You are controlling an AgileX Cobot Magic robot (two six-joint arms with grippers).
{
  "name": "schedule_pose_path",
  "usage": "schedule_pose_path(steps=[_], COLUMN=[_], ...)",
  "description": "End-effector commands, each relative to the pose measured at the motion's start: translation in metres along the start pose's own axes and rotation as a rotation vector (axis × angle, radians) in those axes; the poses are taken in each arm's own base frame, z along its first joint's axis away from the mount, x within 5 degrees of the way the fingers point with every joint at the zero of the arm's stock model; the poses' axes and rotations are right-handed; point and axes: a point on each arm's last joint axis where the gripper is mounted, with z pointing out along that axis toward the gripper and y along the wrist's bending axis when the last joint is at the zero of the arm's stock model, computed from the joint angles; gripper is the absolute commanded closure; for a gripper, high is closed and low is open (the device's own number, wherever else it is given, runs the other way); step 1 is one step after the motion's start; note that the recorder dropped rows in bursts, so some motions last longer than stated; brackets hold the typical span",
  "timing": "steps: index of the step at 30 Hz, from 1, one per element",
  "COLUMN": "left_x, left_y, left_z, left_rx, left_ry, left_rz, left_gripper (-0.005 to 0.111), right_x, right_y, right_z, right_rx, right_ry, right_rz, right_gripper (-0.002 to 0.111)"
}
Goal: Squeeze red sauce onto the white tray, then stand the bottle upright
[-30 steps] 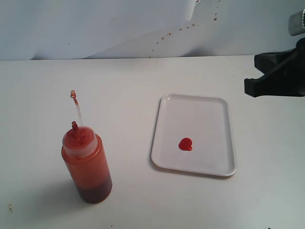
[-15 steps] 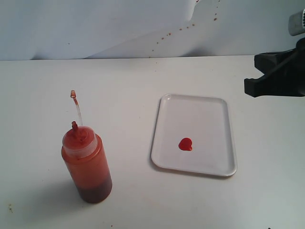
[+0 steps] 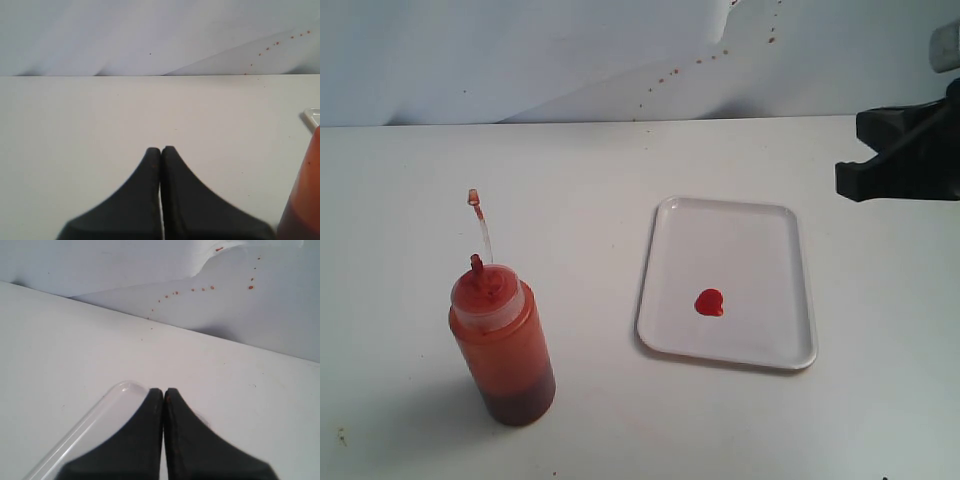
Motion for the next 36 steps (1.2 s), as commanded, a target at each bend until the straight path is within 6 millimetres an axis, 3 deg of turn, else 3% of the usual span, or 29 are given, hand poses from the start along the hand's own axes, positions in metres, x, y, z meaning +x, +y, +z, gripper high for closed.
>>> schedule_pose_path(steps=[1, 7, 11, 18, 25, 36], left_x=[0.001, 0.001, 0.001, 0.001, 0.001, 0.001], left_y=[0.000, 0.000, 0.000, 0.000, 0.000, 0.000], left_z=[0.000, 0.000, 0.000, 0.000, 0.000, 0.000], left_rx=[0.000, 0.000, 0.000, 0.000, 0.000, 0.000], left_ry=[-0.005, -0.005, -0.005, -0.005, -0.005, -0.005], left_rz=[0.000, 0.000, 0.000, 0.000, 0.000, 0.000], left_gripper=[0.107, 0.107, 0.107, 0.107, 0.107, 0.107], right_x=[-0.012, -0.035, -0.044, -0.019, 0.027, 0.085], right_y=[-0.002, -0.004, -0.015, -0.024, -0.024, -0.019], right_z=[-0.023, -0.078, -0.123, -0.164, -0.171, -0.146], right_rx=[0.014, 0.039, 0.145, 0.337, 0.443, 0.420], right_ry=[-0.087, -0.293, -0.442, -0.528, -0.479, -0.306], right_rz=[-0.001, -0.018, -0.017, 0.031, 0.078, 0.030], right_gripper=[0.108, 0.108, 0.108, 0.108, 0.108, 0.108])
